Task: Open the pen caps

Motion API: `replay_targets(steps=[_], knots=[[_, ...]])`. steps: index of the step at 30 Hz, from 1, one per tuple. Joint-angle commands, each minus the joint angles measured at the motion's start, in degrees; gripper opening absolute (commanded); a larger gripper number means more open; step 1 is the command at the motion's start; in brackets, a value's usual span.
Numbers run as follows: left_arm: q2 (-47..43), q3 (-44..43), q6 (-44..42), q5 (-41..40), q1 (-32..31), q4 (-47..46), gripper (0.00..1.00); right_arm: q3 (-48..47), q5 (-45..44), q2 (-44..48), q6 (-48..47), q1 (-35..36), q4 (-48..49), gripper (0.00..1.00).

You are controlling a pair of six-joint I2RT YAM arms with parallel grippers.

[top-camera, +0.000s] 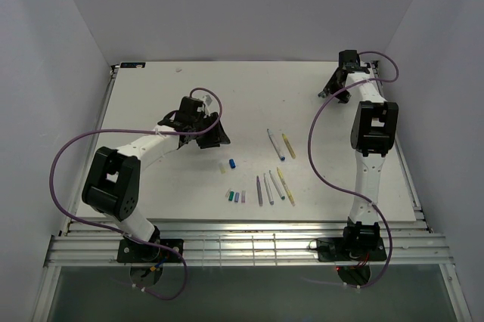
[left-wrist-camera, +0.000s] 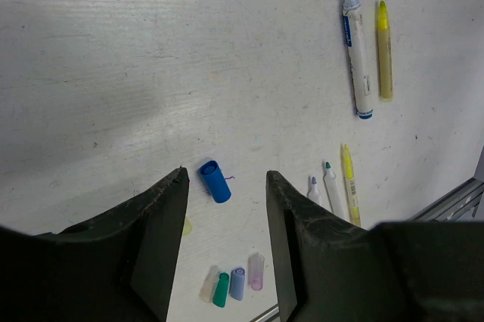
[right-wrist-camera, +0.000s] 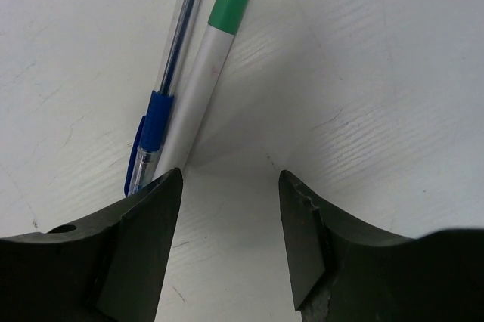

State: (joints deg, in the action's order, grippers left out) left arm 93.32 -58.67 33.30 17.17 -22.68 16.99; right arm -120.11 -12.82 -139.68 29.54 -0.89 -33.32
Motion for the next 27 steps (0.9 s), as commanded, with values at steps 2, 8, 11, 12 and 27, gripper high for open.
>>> replay_targets(steps=[2,8,11,12,27], knots=[[-0.7,0.4,0.2,1.2,0.3,-2.0,0.56,-0.3,-0.3,0.5,-0.2,0.2,1.2,0.60],[-0.2,0.5,0.2,1.6,0.3,-2.3,0.56,3.3,-1.6,5.0,-0.2,0.2,2.6,0.59],[0.0,0.3,0.4,1.8,0.3,-2.7,0.56,6.3,-1.7,8.4,-0.2,0.2,4.7,0.59],[0.1,0.1,0.4,1.8,0.3,-2.7,0.56,6.4,-1.7,8.9,-0.3,0.2,4.9,0.59],[0.9,0.8,1.1,2.9,0.3,-3.8,0.56,-5.0,-0.3,0.7,-0.8,0.6,2.4,0.60]])
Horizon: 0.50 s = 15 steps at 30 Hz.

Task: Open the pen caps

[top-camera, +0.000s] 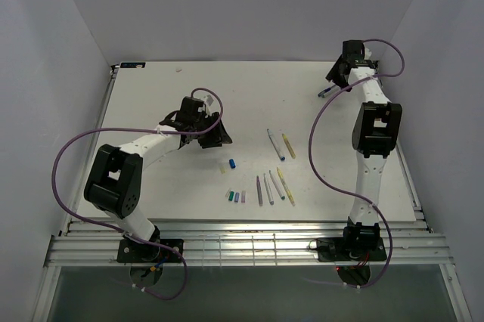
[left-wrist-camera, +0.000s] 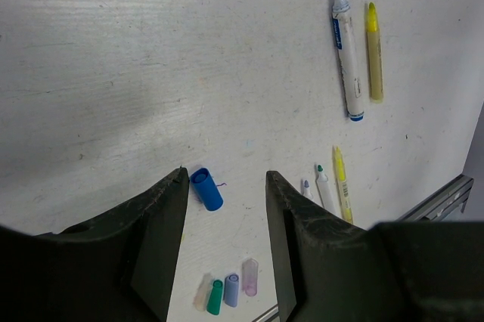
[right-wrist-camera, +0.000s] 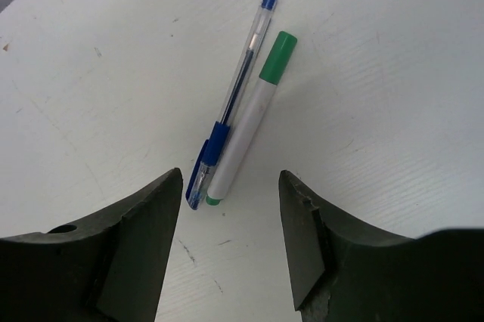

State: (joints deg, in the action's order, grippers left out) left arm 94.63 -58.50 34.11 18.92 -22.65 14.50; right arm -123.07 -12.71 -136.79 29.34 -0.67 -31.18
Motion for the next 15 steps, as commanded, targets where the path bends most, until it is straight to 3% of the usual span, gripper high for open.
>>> replay_targets(steps=[1,15], knots=[[-0.3,0.8,0.4,1.1,0.2,-1.7,0.56,-2.0,-0.6,-2.3,-0.6,0.6,0.3,0.60],[-0.1,2.0,0.8,1.4,0.5,-2.6,0.56,-1.9,-2.1,-4.9,-1.4,2.7,-0.2,0.60]])
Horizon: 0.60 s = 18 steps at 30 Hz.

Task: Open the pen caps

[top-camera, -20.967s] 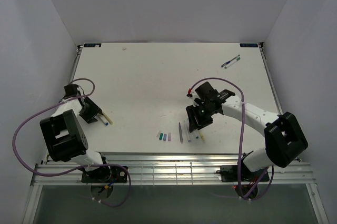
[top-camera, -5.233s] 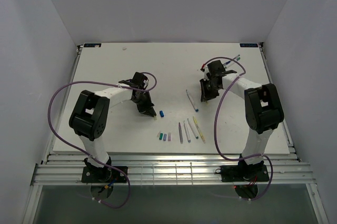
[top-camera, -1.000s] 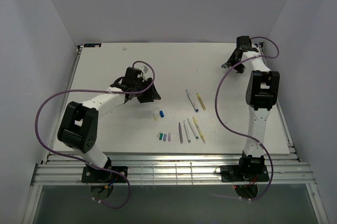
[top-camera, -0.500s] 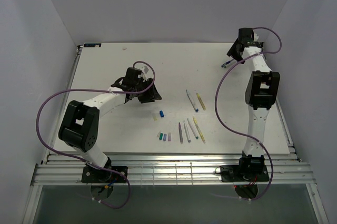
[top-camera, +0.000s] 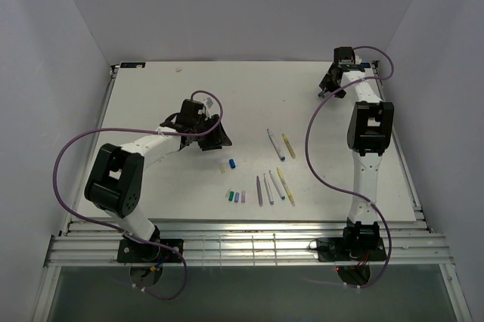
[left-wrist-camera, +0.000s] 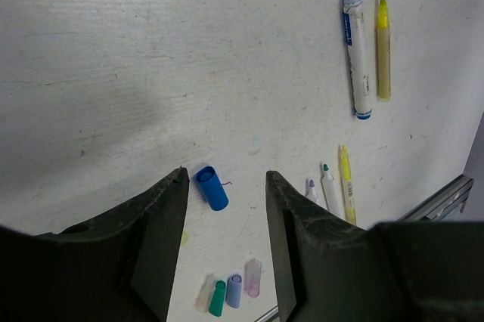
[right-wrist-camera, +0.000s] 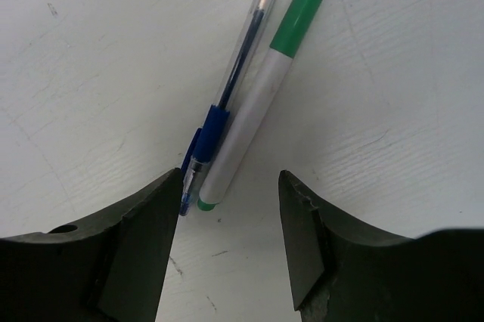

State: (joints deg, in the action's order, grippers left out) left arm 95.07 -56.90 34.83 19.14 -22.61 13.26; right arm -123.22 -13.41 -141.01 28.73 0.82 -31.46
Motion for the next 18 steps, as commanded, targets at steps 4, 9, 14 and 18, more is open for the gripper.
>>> replay_targets(steps=[4,9,14,18], knots=[[-0.5,0.7,0.1,1.3,0.7,-1.6,0.56,-1.3,-2.4,-0.9,-1.0,1.3,-0.4,0.59],[-0.2,0.9,0.2,1.8,0.9,-1.8,0.56,1.7,-2.5,0.3,-1.0,1.2,0.6,0.59],[-0.2,1.1,0.2,1.9,1.1,-1.8,0.56,1.5,-2.4,-0.1,-0.9,1.3,0.5,0.59],[-0.4,1.2,0.1,2.0,1.3,-1.9,0.56,-0.3,-2.4,-1.5,-1.0,1.3,-0.4,0.59]])
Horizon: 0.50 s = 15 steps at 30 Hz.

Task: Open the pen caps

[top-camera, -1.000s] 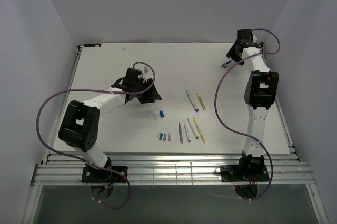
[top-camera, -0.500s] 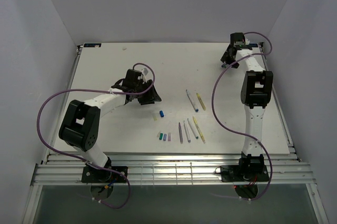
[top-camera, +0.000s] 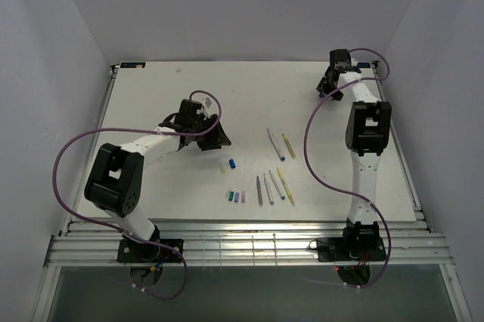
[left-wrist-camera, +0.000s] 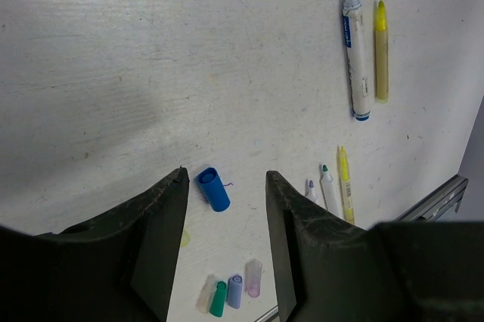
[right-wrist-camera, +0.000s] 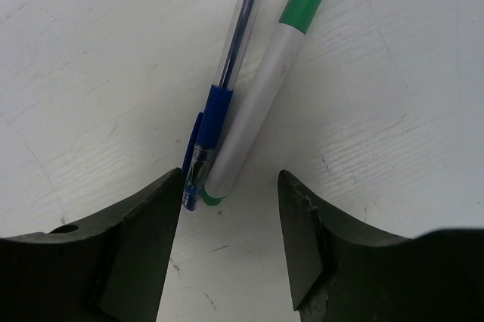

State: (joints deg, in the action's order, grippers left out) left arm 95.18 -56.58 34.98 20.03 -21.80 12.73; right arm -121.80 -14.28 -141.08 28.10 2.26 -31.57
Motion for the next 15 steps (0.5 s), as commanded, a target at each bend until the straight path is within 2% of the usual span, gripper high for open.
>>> replay_targets(steps=[1,15], knots=[[-0.5,0.9,0.0,1.1,0.5,-1.5,0.56,-2.3,-1.6,-1.8,-0.4,-0.2,-1.0,0.59],[-1.1,2.6,0.1,2.0,1.1,-2.0,0.56,-5.3,-1.3,-4.9,-4.5,-0.2,-1.5,0.59]])
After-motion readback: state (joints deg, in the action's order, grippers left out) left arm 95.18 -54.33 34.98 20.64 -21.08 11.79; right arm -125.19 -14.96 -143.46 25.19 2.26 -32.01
